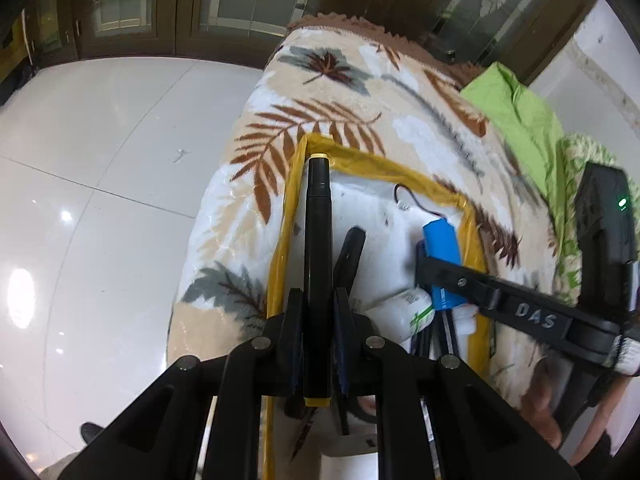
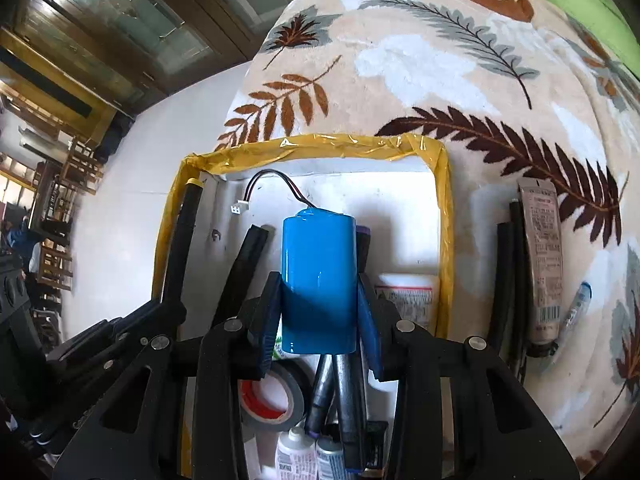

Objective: Organize objects
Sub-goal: 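Carry the battery and marker over the tray and open both tools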

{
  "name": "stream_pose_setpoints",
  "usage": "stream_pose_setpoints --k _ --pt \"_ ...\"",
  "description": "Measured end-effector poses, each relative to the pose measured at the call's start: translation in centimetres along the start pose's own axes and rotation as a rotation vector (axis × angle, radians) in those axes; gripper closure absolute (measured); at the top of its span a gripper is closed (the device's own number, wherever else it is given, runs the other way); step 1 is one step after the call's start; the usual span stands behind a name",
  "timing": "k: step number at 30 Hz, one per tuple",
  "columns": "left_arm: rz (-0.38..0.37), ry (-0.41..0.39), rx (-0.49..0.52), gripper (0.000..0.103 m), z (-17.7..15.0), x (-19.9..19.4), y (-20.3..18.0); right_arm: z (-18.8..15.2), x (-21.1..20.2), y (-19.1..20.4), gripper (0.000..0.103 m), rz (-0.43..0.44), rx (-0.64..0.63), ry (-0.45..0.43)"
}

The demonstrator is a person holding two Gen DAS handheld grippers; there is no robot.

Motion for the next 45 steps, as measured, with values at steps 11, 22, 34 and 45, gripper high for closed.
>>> stream_pose_setpoints --k 11,22,34,45 --pt "-0.046 0.060 0.023 0.090 0.7 1.5 -0.6 1.0 0.2 -0.1 0.067 -0.048 -0.010 0.003" --pt "-0.033 0.139 0.038 0.089 -0.2 2.7 -0.8 0.9 0.5 -0.1 0.067 -0.050 -0.024 0.008" --pt "-0.270 0.159 -0.175 0.069 0.3 1.7 1.3 1.6 -0.1 -0.1 0.066 0.074 0.028 -0.013" --pt "-0.091 -0.142 0.008 0.036 -0.6 -3.8 -3.1 -2.1 -5.1 -0.6 0.066 0.153 0.069 -0.042"
Point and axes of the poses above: each gripper's, at about its wrist camera, not at the fingertips, and x roughly the way its jaws point, y to its left, z to its top, the point moved 4 cm from there along x, roughly the way its jaws point, and after that the axes turned 6 degrees about z, right-handed, at the moved point
